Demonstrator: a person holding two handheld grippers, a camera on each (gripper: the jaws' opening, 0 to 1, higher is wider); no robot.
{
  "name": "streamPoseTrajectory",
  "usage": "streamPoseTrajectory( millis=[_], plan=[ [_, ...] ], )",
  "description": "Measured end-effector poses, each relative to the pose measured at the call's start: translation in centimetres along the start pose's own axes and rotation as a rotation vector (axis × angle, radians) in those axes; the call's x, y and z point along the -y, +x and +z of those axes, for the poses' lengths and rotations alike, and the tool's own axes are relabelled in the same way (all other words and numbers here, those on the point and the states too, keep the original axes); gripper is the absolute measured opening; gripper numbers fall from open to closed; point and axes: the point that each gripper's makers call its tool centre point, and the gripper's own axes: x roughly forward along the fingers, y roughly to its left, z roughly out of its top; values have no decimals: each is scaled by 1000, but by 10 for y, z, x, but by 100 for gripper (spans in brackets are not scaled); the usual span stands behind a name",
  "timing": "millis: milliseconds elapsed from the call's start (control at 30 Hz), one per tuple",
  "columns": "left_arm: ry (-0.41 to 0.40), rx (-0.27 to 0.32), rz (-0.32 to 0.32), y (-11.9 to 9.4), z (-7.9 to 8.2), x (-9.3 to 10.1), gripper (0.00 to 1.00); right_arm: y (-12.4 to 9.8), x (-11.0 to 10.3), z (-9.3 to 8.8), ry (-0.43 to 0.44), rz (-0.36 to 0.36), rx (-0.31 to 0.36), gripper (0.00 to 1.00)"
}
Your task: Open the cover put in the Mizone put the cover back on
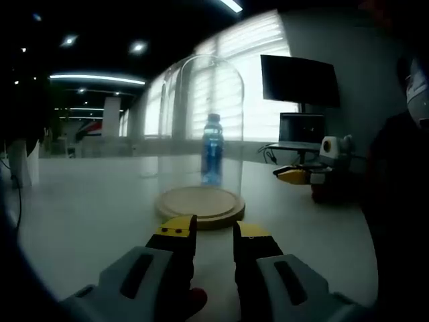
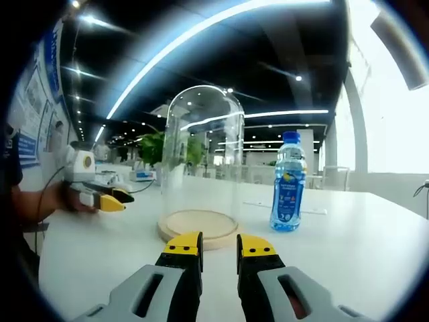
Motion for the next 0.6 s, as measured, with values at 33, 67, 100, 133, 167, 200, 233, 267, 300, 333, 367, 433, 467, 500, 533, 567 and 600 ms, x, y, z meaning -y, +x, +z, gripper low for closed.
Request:
streamPoseTrajectory(
  millis=[33,67,100,133,167,200,233,267,300,333,367,433,467,500,533,567,600],
  plan=[
    [1,-1,0,0,0,0,15,0,0,0,0,-1,0,14],
    [1,-2,1,0,0,0,15,0,0,0,1,-1,1,14],
    [1,-2,1,0,0,0,15,0,0,0,1,-1,1,14],
    [1,-2,1,0,0,0,15,0,0,0,1,0,1,14],
    [1,-3,2,0,-1,-1,15,0,0,0,1,1,2,14],
    [1,-3,2,0,-1,-1,15,0,-1,1,1,2,2,14],
    [0,-3,2,0,-1,-1,15,0,-1,0,0,2,1,14],
    [0,-2,2,0,0,-1,15,0,-1,0,0,2,0,14],
    [-1,-1,1,0,0,0,15,0,-1,0,0,2,1,14],
    [-1,0,0,0,0,0,15,0,-1,1,1,3,1,14],
    [-1,0,-1,0,0,0,15,0,-1,1,1,3,1,14],
    [0,0,-2,0,0,0,15,0,-1,1,1,3,1,14],
    [0,-1,-3,0,0,1,15,0,-1,1,0,2,1,14],
    [0,-2,-2,0,0,1,15,0,-1,1,0,3,1,14],
    [0,-2,-2,0,0,1,15,0,-1,1,0,4,0,14],
    [-1,-2,-2,0,0,1,15,0,-1,0,-1,4,0,14],
    [-2,-2,-2,0,0,0,15,0,-1,1,-1,4,0,14]
  ],
)
